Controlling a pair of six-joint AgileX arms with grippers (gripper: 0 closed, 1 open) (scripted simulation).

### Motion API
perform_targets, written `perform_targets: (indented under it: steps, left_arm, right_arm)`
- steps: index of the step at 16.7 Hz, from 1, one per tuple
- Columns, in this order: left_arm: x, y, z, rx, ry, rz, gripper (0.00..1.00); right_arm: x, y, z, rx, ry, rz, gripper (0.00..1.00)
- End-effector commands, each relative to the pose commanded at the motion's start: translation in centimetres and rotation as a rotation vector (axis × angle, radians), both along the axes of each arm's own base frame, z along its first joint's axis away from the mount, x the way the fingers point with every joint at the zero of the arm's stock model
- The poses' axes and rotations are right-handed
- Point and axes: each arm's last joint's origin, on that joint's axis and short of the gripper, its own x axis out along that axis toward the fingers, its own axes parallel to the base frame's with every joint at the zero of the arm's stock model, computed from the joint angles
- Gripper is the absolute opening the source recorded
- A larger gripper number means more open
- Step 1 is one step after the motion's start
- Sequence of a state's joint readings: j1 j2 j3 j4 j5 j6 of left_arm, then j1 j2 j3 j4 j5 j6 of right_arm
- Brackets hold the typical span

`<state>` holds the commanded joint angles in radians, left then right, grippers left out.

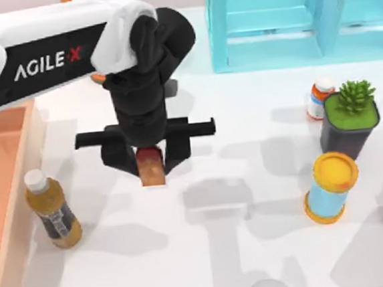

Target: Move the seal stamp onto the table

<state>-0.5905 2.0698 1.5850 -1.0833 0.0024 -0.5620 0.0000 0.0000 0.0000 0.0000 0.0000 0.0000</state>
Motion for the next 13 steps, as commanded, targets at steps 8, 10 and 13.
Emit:
perform_targets:
  steps: [8, 10, 13]
  left_arm:
    - [0.1, 0.1, -2.0, -0.001, -0.001, 0.001, 0.0]
    - [0.1, 0.1, -2.9, 0.0, 0.0, 0.001, 0.0]
    - [0.0, 0.0, -4.5, 0.0, -0.001, 0.0, 0.0]
  right_arm:
    - [0.0, 0.0, 0.0, 0.0, 0.0, 0.0, 1.0]
    - [0.0, 0.0, 0.0, 0.0, 0.0, 0.0, 1.0]
    - [0.0, 0.0, 0.0, 0.0, 0.0, 0.0, 1.0]
